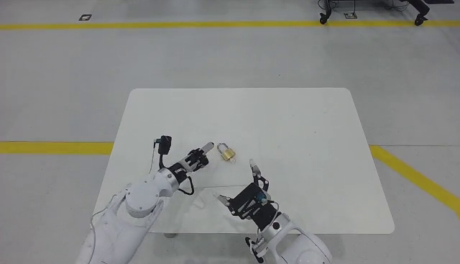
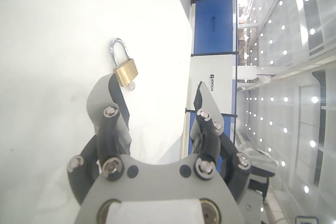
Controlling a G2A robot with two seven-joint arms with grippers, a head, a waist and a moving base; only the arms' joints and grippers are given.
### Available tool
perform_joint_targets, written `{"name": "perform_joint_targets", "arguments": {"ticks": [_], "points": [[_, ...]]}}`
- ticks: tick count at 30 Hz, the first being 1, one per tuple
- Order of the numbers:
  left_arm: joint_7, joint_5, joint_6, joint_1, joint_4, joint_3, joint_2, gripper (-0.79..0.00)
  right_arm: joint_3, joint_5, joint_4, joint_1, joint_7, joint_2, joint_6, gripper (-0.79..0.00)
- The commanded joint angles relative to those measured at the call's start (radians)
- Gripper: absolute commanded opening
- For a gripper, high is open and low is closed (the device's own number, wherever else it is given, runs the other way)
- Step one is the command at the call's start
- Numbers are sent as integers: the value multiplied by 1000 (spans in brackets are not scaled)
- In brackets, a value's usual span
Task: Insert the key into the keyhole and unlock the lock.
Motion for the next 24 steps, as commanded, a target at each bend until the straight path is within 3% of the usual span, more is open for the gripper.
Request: {"name": "perform_joint_targets", "arguments": {"ticks": [1, 7, 12, 17, 24], "points": [[25, 56, -58, 65, -51, -66, 15, -194, 0, 0, 0, 0, 0, 0, 0, 0], [152, 194, -217, 239, -186, -234, 44, -188, 0, 0, 0, 0, 0, 0, 0, 0], [310, 413, -244, 326, -232, -303, 52, -157, 17, 45, -4, -2, -20, 0, 12, 0], [427, 470, -255, 372, -243, -359, 52, -123, 137, 280, -40, -36, -118, 2, 36, 0], [535, 517, -254, 435, -238, -428, 49, -9, 386, 582, -43, -140, -324, 9, 43, 0]]}}
